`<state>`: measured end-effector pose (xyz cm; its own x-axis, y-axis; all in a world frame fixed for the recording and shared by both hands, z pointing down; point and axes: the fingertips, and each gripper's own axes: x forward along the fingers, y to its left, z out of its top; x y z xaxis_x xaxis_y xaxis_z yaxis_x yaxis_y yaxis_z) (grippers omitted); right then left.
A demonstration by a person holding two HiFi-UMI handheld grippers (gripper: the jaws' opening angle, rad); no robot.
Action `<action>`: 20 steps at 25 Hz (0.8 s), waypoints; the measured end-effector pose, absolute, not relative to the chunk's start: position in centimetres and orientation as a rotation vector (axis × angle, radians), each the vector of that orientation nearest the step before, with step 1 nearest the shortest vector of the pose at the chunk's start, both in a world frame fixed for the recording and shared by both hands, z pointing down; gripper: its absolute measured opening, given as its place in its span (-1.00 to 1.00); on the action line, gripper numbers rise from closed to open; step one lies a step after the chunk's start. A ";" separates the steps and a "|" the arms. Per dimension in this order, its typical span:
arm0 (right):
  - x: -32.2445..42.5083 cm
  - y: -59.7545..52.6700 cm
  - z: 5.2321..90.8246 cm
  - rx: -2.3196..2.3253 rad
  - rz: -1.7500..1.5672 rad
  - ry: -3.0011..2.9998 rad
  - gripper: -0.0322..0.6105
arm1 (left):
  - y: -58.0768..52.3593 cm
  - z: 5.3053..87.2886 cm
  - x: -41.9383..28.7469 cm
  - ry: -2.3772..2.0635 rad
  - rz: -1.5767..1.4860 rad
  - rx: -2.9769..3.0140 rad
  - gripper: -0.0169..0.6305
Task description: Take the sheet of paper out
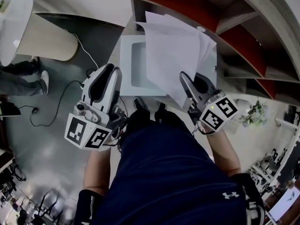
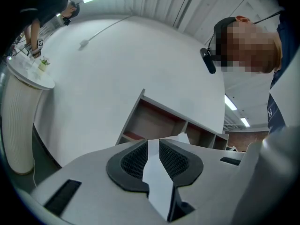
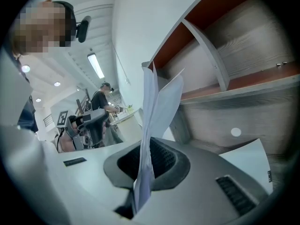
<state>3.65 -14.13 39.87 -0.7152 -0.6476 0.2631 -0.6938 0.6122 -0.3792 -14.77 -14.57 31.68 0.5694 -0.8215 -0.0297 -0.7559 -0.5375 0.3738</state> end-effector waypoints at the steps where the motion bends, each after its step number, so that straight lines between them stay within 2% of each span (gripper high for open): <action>1: 3.7 -14.1 39.9 1.142 0.705 -2.728 -0.85 | -14.6 31.8 -14.7 -1.288 -0.289 2.485 -0.69; 20: 3.7 -14.0 40.3 1.122 0.756 -2.735 -0.85 | -15.1 32.8 -14.6 -1.292 -0.273 2.459 -0.69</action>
<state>3.72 -14.02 40.34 -0.7262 -0.6353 0.2628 -0.6800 0.6076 -0.4103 -14.60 -15.11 32.77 0.5661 -0.8243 -0.0083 -0.7572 -0.5240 0.3900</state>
